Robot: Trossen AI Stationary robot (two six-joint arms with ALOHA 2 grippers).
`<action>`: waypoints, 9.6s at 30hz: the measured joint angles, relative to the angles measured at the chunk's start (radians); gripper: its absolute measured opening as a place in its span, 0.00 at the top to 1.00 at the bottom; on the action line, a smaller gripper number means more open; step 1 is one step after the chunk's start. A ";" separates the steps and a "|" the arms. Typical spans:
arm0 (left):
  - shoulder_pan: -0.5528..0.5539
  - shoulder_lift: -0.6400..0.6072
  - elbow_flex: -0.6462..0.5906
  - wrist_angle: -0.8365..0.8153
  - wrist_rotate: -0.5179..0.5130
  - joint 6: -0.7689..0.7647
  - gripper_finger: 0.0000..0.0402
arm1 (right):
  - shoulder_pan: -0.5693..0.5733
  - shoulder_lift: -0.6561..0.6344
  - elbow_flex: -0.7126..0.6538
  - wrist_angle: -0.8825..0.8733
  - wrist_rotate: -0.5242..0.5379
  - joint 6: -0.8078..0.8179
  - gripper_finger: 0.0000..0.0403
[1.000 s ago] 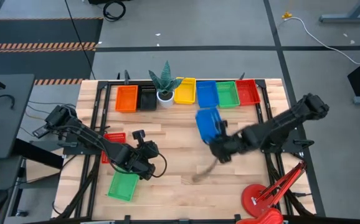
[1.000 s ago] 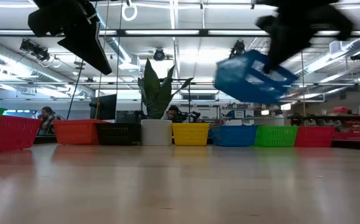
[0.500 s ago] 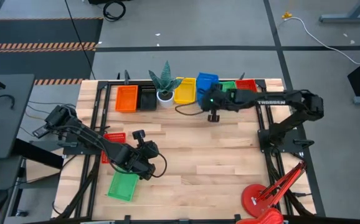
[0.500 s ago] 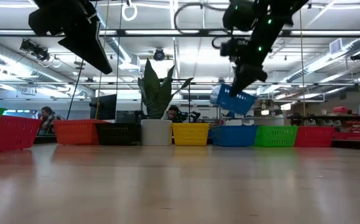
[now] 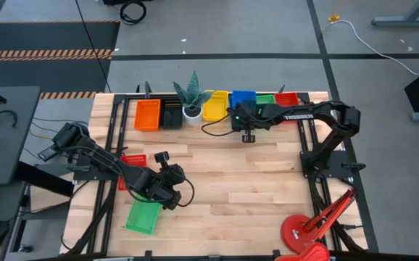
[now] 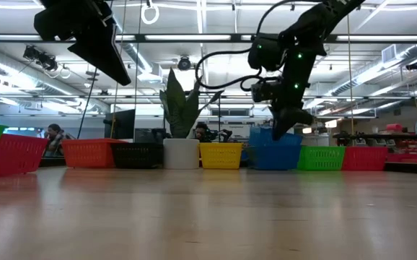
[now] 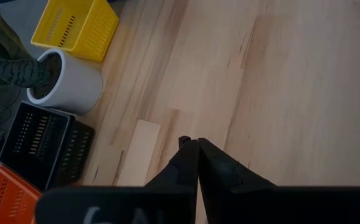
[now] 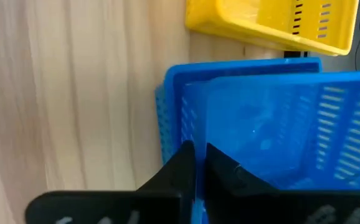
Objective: Stack baskets by color
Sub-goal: Stack the bottom blue bin on the top blue bin, then stack the bottom green bin on the top green bin
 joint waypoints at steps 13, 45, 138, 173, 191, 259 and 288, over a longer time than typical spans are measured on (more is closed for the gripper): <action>0.000 0.000 0.000 0.001 0.000 0.001 0.95 | 0.041 -0.069 0.000 -0.022 0.033 -0.030 0.71; 0.000 0.000 0.000 0.003 -0.001 0.001 0.95 | -0.026 0.054 0.000 0.133 -0.186 0.085 0.98; 0.262 0.163 -0.001 0.604 0.514 0.531 0.96 | 1.010 -0.084 -0.154 0.393 0.247 0.921 0.98; 0.043 -0.097 -0.056 0.283 0.359 0.169 0.69 | 0.781 0.067 -0.144 0.821 0.075 0.689 0.82; -0.235 -0.166 -0.285 0.427 -0.087 -0.159 0.73 | 0.694 0.325 0.251 0.357 -0.011 0.676 0.62; -0.200 -0.165 -0.289 0.449 -0.082 -0.106 0.73 | -0.002 -0.420 -0.370 0.030 0.059 -0.105 0.97; -0.200 -0.165 -0.289 0.451 -0.081 -0.114 0.73 | 0.108 -0.553 -0.370 -0.079 0.009 0.192 0.72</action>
